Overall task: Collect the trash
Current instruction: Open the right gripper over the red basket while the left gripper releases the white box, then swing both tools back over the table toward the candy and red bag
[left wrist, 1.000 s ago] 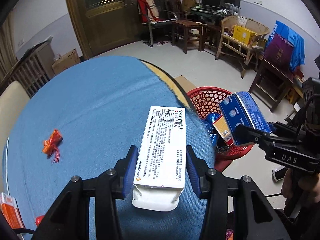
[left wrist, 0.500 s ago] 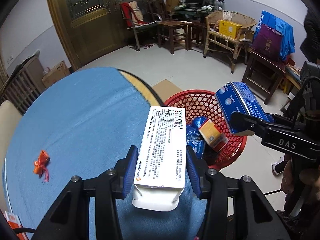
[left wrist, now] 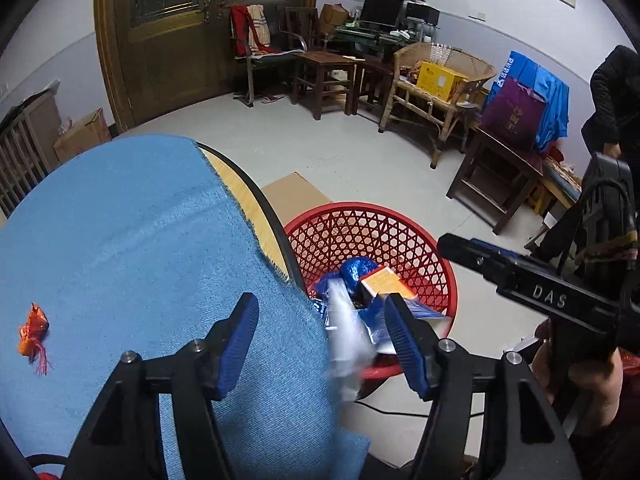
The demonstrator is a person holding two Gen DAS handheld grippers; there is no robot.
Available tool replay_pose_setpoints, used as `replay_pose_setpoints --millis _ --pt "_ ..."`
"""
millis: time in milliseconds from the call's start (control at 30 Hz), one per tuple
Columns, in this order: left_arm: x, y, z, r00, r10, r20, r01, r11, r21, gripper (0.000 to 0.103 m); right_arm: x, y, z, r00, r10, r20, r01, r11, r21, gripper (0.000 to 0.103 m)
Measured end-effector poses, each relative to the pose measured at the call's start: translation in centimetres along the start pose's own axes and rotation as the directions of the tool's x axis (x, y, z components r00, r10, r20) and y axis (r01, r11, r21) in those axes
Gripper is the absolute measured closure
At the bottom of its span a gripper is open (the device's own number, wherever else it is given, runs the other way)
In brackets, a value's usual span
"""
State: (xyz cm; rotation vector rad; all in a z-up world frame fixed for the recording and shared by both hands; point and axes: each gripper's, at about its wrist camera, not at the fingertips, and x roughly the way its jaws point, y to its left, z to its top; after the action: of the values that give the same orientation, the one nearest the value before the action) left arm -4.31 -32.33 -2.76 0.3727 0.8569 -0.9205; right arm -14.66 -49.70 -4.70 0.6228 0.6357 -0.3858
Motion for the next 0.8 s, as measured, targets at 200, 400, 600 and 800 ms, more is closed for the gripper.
replay_pose_setpoints --millis 200,400,600,800 --pt "-1.7 2.8 -3.9 0.998 0.065 -0.014 -0.065 0.998 -0.013 0.037 0.3 1.4 -0.2 1.0 0.015 -0.018 -0.016 0.999 -0.031 0.038" --pt "-6.4 8.6 -9.2 0.982 0.189 -0.02 -0.19 0.967 -0.17 0.037 1.8 5.4 -1.1 0.996 0.061 -0.066 -0.068 0.992 -0.11 0.039" --pt "-11.1 13.3 -14.0 0.923 0.381 -0.059 -0.381 0.88 -0.283 0.037 3.3 11.0 -3.2 0.984 0.123 -0.127 -0.148 0.966 -0.211 0.039" --pt "-13.8 15.5 -16.1 0.873 0.483 -0.068 -0.475 0.809 -0.347 0.037 3.7 16.1 -5.8 0.968 0.171 -0.185 -0.224 0.922 -0.317 0.039"
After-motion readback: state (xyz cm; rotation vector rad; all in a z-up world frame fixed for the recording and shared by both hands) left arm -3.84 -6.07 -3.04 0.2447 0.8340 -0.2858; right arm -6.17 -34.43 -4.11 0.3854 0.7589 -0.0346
